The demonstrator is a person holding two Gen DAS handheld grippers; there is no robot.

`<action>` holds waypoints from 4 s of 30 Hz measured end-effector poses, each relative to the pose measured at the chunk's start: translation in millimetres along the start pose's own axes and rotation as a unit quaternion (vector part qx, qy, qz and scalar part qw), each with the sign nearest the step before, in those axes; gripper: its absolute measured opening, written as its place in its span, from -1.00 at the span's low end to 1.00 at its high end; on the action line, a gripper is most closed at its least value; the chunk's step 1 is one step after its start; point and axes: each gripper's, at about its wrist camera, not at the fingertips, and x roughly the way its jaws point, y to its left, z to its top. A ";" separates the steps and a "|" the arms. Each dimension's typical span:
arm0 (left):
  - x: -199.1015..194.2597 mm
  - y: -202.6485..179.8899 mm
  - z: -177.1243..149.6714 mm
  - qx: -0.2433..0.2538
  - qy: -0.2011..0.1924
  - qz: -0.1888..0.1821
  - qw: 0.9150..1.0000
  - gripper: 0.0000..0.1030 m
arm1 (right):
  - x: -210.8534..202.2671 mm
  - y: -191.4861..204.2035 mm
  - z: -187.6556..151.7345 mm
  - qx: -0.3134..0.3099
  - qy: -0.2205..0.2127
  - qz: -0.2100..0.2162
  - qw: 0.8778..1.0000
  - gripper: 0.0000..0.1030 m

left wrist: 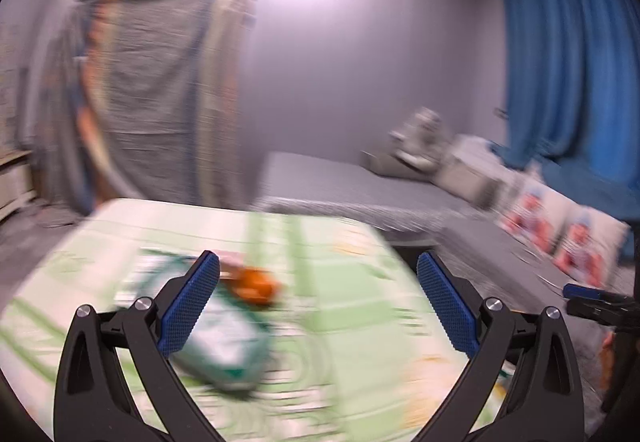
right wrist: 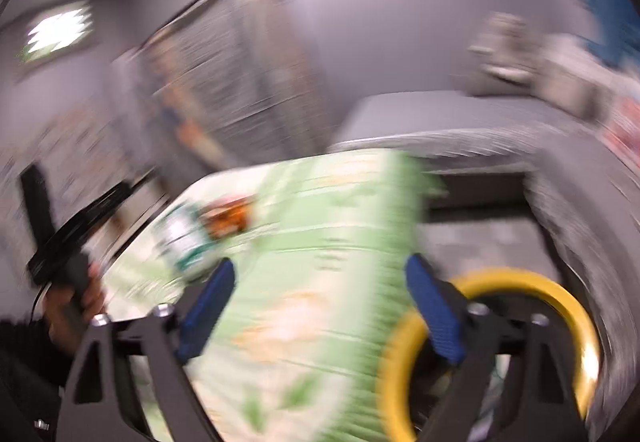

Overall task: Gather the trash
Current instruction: 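Move back to the bed and grasp the green-white pouch with the right gripper, then grasp the peeled orange with the left gripper while the right holds the pouch, then carry the orange and pouch over the yellow bin and open both grippers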

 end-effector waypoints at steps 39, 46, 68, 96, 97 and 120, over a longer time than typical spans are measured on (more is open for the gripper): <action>-42.7 214.5 -54.7 -0.138 0.061 0.150 0.977 0.84 | 353.9 214.4 25.8 -0.234 0.321 0.077 0.914 0.15; -28.7 201.5 -52.8 -0.116 0.082 0.149 0.979 0.84 | 324.3 182.1 39.1 -0.164 0.298 0.090 0.936 -0.15; 80.2 93.7 -43.0 0.021 0.184 0.020 0.982 0.83 | 91.3 53.1 45.4 0.026 0.104 0.132 0.985 -0.11; 201.3 80.5 -77.2 0.031 0.294 0.114 0.948 -0.19 | 64.4 21.3 15.5 0.074 0.067 0.152 0.983 -0.09; 197.9 82.4 -76.6 0.027 0.289 0.117 0.950 -0.20 | 62.6 22.4 15.6 0.074 0.064 0.151 0.984 -0.09; 30.5 40.5 -38.7 0.037 0.181 0.004 0.983 -0.27 | 20.3 49.5 -10.0 0.121 0.045 0.137 0.982 -0.09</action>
